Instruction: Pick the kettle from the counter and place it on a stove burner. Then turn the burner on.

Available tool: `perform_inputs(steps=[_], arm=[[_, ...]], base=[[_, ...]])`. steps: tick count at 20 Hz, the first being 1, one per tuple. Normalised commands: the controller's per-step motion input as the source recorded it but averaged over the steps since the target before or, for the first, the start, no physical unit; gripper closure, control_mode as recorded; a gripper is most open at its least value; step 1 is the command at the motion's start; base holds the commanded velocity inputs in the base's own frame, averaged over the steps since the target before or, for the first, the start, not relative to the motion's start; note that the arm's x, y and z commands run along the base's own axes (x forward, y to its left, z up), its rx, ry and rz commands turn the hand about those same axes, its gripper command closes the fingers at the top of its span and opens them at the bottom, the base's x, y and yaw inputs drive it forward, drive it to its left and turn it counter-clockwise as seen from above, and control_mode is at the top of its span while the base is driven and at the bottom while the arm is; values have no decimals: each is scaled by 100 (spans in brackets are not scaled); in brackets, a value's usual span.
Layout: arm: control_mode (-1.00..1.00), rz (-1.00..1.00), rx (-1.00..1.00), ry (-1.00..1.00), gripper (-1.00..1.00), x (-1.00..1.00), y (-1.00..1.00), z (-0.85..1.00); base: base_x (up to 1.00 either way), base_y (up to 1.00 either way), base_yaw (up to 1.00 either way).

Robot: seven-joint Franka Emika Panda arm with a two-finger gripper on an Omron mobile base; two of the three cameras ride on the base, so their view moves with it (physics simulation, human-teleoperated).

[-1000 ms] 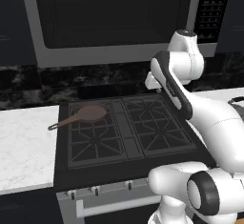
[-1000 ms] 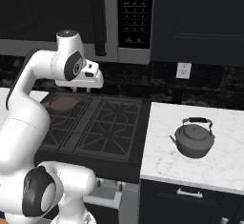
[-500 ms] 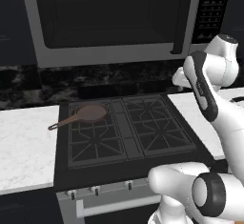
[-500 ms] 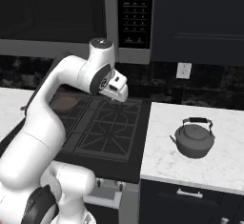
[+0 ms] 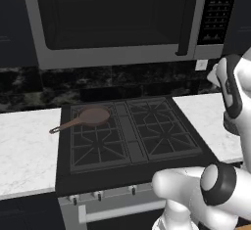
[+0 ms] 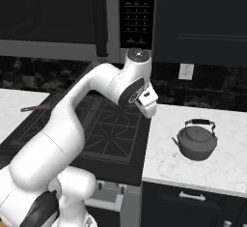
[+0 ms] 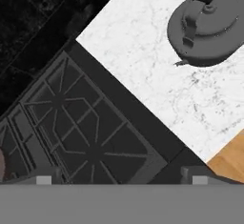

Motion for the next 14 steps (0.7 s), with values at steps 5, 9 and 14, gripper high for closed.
perform_inputs(steps=[5,9,14], arm=[[-100,-44,20,1,-100,0,-100,-14],[-100,-38,17,1,-100,8,-100,-30],[-100,-26,15,0,-100,3,-100,-42]], base=[[0,0,0],[0,0,0],[0,0,0]])
